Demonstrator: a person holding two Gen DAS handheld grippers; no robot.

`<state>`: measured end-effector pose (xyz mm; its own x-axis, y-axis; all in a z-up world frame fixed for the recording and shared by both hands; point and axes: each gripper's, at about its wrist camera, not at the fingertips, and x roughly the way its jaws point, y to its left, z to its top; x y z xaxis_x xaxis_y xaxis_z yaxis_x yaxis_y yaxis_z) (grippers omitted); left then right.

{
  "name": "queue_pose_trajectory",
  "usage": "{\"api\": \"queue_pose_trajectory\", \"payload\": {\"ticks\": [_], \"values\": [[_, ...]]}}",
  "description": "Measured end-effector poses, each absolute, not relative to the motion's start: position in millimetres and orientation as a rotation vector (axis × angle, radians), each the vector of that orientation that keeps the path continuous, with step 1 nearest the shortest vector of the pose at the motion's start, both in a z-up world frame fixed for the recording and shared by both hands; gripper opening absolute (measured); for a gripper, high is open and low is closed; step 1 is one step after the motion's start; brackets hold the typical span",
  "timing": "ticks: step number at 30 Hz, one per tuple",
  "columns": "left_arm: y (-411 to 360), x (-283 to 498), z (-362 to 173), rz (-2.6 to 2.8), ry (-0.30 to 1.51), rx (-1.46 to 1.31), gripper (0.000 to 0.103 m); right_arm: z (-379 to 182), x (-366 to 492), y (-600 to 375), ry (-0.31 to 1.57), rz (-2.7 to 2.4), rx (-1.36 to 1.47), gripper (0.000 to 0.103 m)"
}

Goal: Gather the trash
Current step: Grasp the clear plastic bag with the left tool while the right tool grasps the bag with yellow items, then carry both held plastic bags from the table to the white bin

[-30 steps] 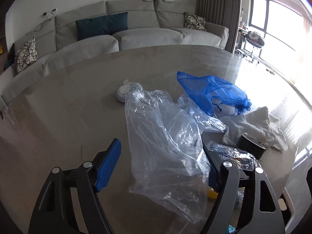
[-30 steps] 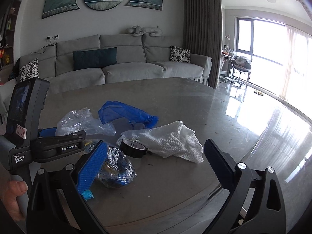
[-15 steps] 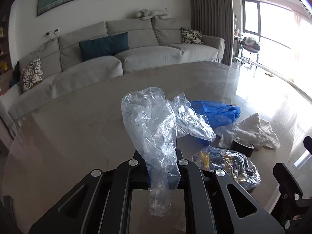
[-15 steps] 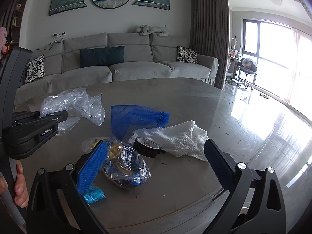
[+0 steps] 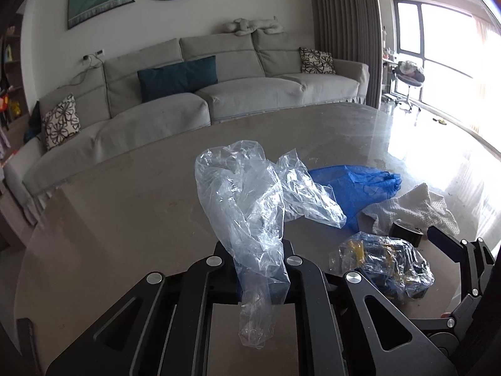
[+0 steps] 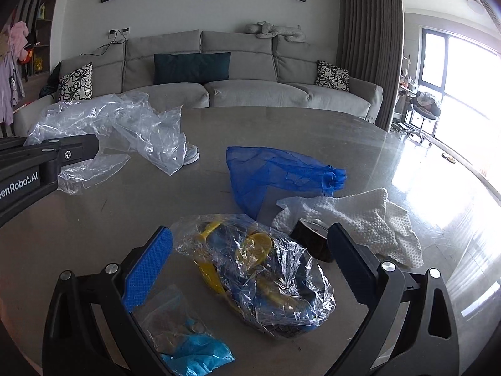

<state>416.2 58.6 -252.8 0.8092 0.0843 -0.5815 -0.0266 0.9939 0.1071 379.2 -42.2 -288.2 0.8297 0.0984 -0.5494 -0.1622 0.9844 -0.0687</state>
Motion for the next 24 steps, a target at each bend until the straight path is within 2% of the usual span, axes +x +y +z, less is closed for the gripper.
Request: {"api": "queue_pose_trajectory", "payload": {"ticks": [7,9,12,14,16,18,24], "values": [[58.6,417.1,-260.5,0.056,0.636,0.113,0.011,-302.4,392.8,-42.8,0.643,0.117,-0.067,0.096],[57.7,415.9,-260.8,0.056,0.635,0.111,0.011,-302.4,394.5,-44.8,0.662,0.13,-0.045,0.088],[58.8,414.9,-259.1,0.052,0.634,0.106,0.011,-306.4,396.3,-45.6,0.704,0.141,-0.037,0.062],[58.7,413.3,-257.8,0.042,0.635,0.102,0.011,-308.6,394.0,-45.8,0.707,0.137,-0.035,0.053],[59.2,411.2,-255.7,0.042,0.629,0.103,0.011,-308.6,389.8,-47.0,0.703,0.145,-0.033,0.038],[59.1,408.7,-254.0,0.034,0.63,0.101,0.011,-306.4,386.4,-47.6,0.701,0.153,-0.025,0.029],[59.2,397.4,-245.0,0.032,0.612,0.098,0.011,-286.1,372.2,-43.4,0.667,0.186,-0.033,0.023]]}}
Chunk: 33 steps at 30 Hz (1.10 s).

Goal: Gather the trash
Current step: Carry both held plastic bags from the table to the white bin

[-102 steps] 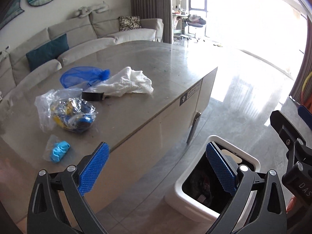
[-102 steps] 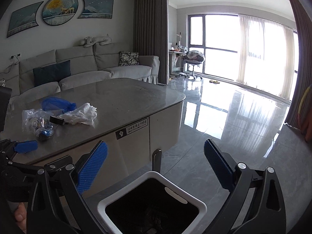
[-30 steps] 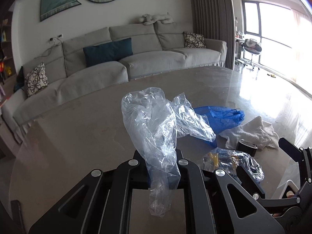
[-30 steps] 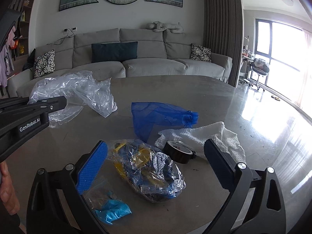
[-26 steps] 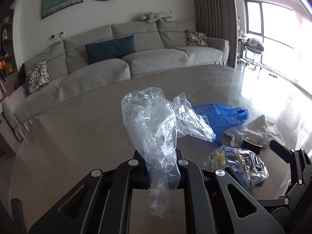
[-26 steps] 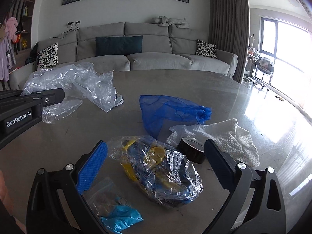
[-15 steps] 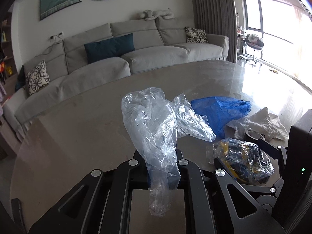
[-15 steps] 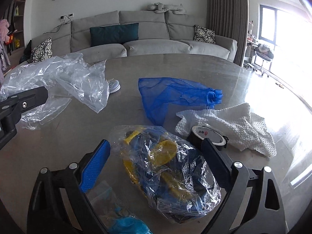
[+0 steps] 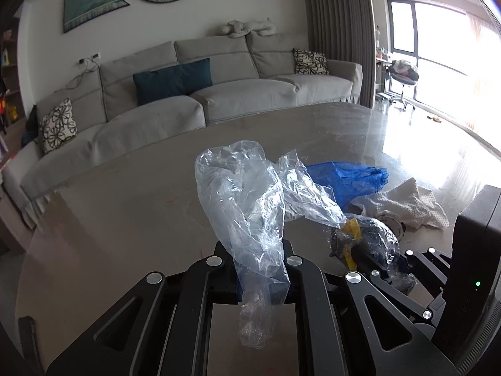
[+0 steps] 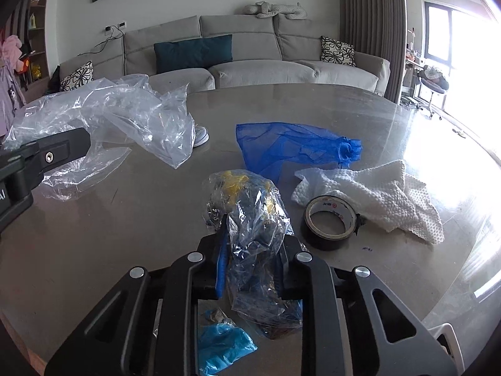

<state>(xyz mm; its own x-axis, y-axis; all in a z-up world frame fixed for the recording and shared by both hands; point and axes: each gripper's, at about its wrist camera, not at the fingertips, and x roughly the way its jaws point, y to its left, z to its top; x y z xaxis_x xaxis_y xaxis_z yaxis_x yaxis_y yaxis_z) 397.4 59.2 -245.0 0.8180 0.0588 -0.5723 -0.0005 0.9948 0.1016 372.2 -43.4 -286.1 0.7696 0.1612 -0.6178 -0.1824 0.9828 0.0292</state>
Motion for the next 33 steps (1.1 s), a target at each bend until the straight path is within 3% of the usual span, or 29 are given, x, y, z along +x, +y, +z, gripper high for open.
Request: {"api": "queue_pose_trajectory", "payload": {"ticks": [19,33], "values": [[43.1,353.6,-205.0,0.021,0.542,0.099,0.011,-197.5,297.1,-76.8,0.473,0.157,-0.022,0.023],[-65.0,308.4,-209.0,-0.197,0.561,0.145,0.011,-184.3,209.6,-174.4,0.407,-0.067,-0.006,0.023]]}}
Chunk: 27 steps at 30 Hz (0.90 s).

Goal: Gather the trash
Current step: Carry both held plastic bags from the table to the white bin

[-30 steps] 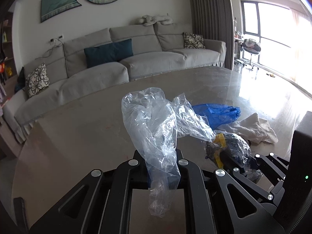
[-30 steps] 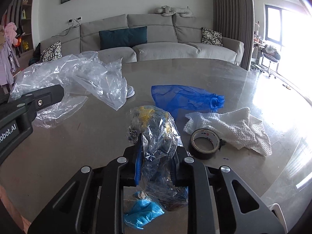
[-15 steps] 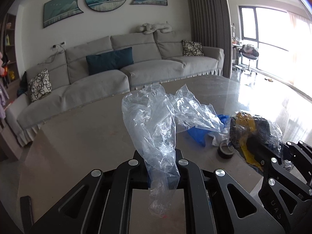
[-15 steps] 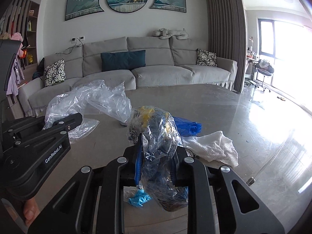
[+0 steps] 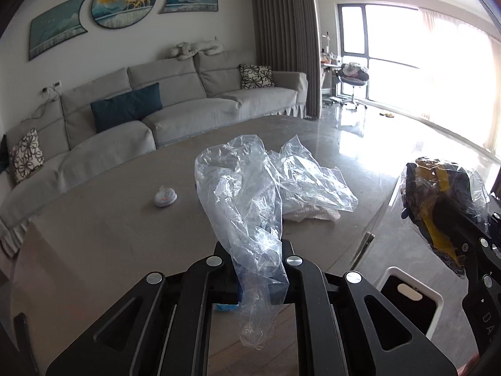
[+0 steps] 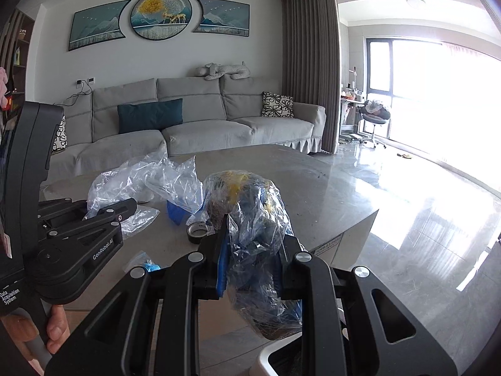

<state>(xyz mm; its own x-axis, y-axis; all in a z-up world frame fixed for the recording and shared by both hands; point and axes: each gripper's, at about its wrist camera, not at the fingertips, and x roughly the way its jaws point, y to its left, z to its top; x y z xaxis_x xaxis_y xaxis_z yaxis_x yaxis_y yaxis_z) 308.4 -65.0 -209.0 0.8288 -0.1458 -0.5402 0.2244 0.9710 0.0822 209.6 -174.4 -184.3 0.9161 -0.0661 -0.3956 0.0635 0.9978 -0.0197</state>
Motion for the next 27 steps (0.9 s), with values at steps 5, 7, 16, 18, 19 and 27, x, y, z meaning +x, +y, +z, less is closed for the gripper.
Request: {"api": "queue_pose_trajectory", "payload": {"ticks": [5,7,16,18,19,27], "values": [[-121.1,285.2,-229.8,-0.3,0.599,0.188,0.011,-189.9,177.2,-212.7,0.404,-0.176,0.021,0.023],[-143.4,276.5,-238.4,-0.336,0.611,0.215,0.011,-193.1,167.7,-226.5,0.408,-0.204,0.036,0.023],[-207.8,249.9,-272.5,-0.448,0.66,0.3,0.011,-223.0,142.8,-269.4,0.444,-0.3,0.094,0.023],[-219.6,250.0,-278.6,-0.46,0.672,0.312,0.011,-228.2,137.3,-277.6,0.447,-0.318,0.11,0.023],[-225.6,248.2,-282.1,-0.468,0.68,0.317,0.011,-230.1,135.8,-281.6,0.452,-0.323,0.12,0.023],[-262.7,238.2,-305.7,-0.52,0.735,0.34,0.011,-255.8,123.0,-304.5,0.487,-0.371,0.145,0.023]]}}
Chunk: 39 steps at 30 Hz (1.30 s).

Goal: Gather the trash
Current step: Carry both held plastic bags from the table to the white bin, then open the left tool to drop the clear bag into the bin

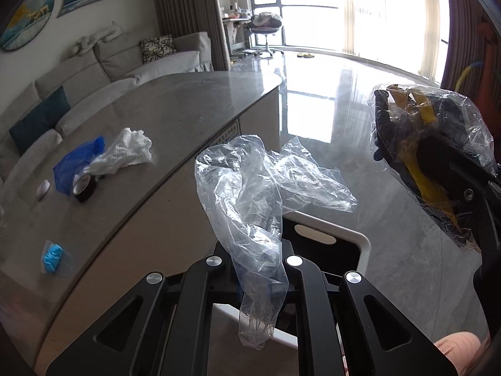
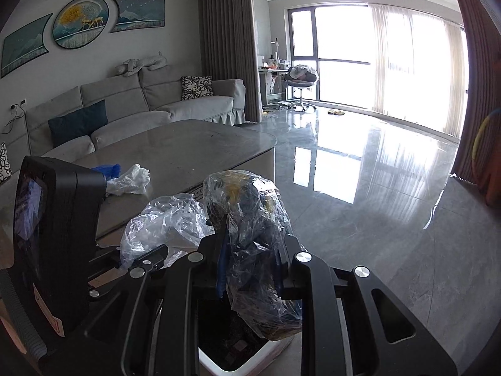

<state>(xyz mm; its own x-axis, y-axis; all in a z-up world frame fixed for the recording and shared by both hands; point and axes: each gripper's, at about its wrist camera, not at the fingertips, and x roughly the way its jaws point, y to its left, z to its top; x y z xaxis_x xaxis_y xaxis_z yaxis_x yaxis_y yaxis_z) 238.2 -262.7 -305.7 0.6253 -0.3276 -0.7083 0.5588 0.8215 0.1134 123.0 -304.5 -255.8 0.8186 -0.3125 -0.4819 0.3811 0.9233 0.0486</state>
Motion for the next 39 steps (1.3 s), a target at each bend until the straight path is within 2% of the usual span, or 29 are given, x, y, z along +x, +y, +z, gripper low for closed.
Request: {"api": "queue_pose_trajectory", "payload": {"ticks": [14,28,39], "values": [[-291.5,243.2,-361.4,-0.526,0.846,0.422,0.011,-296.4,152.7,-324.4,0.554,-0.38,0.213,0.023],[-296.5,260.7,-433.5,-0.537,1.009,0.409,0.011,-359.4,198.6,-338.9,0.753,-0.329,0.211,0.024],[-309.2,262.6,-452.9,-0.575,1.064,0.415,0.011,-376.4,203.1,-349.2,0.814,-0.385,0.179,0.024]]}}
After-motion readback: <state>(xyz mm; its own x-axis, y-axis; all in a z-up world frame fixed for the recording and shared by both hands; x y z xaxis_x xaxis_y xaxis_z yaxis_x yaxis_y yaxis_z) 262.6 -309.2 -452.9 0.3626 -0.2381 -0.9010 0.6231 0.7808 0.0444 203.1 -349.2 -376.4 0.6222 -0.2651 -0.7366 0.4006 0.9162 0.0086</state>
